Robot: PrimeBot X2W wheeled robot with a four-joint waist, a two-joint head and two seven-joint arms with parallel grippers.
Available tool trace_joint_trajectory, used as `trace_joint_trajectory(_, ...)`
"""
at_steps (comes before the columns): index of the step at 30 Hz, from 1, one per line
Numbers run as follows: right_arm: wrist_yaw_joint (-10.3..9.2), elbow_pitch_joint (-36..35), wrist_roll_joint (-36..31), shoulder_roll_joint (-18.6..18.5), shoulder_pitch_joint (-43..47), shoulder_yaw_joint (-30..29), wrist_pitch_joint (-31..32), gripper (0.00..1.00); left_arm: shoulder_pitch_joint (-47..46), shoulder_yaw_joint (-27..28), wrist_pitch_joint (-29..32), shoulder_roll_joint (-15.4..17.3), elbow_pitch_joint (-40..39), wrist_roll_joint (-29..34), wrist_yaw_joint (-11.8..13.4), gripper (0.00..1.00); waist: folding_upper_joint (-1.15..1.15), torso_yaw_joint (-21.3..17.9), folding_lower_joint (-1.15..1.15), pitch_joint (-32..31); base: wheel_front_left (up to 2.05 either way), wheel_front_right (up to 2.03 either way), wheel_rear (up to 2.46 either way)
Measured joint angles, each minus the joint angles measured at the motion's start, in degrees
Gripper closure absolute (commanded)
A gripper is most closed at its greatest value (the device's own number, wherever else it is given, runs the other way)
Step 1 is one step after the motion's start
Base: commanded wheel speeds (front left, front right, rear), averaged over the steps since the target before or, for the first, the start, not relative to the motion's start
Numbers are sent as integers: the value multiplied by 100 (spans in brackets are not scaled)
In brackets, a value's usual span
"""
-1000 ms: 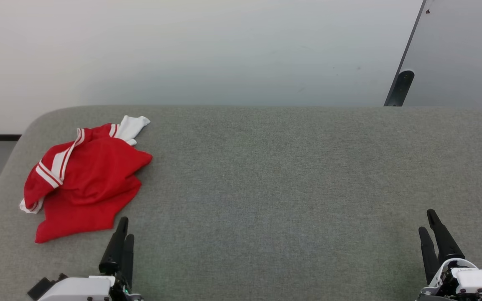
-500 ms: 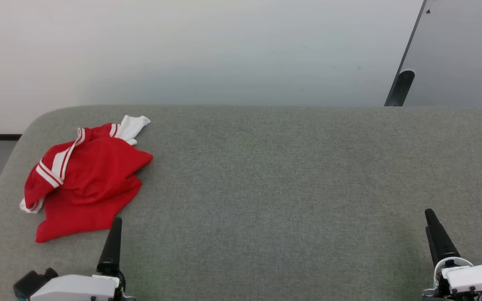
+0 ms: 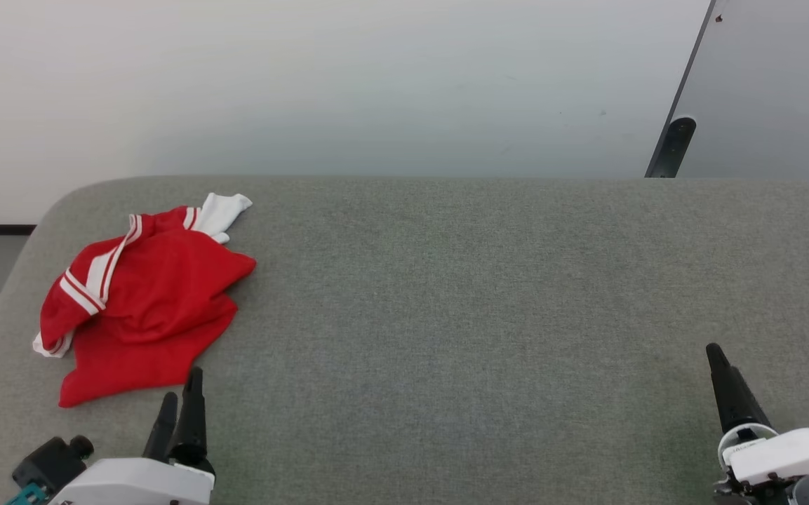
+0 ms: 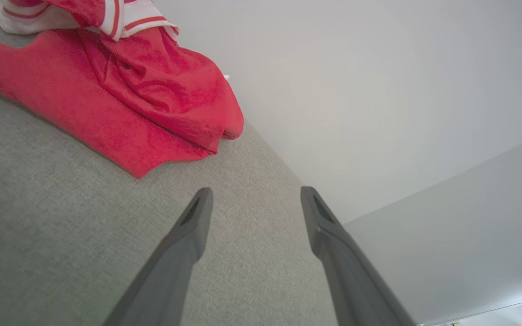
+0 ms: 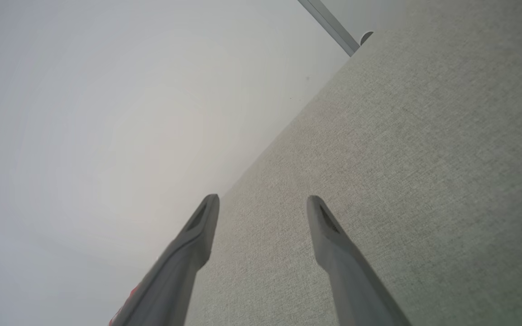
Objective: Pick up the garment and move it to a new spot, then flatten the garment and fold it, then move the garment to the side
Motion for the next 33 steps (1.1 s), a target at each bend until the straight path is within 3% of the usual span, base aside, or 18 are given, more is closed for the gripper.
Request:
trace_joint_trajectory(15,0,82,-1546,-159,-188,11,-297,0,10,-74,-280,130,-136,1367,98,0,0,-9,0,23,0,0,0)
trace_joint_trajectory(33,0,177,-2733,-236,-294,94,-592,0,121,-155,-575,234,-258,2532,111,0,0,-26,0,15,0,0,0)
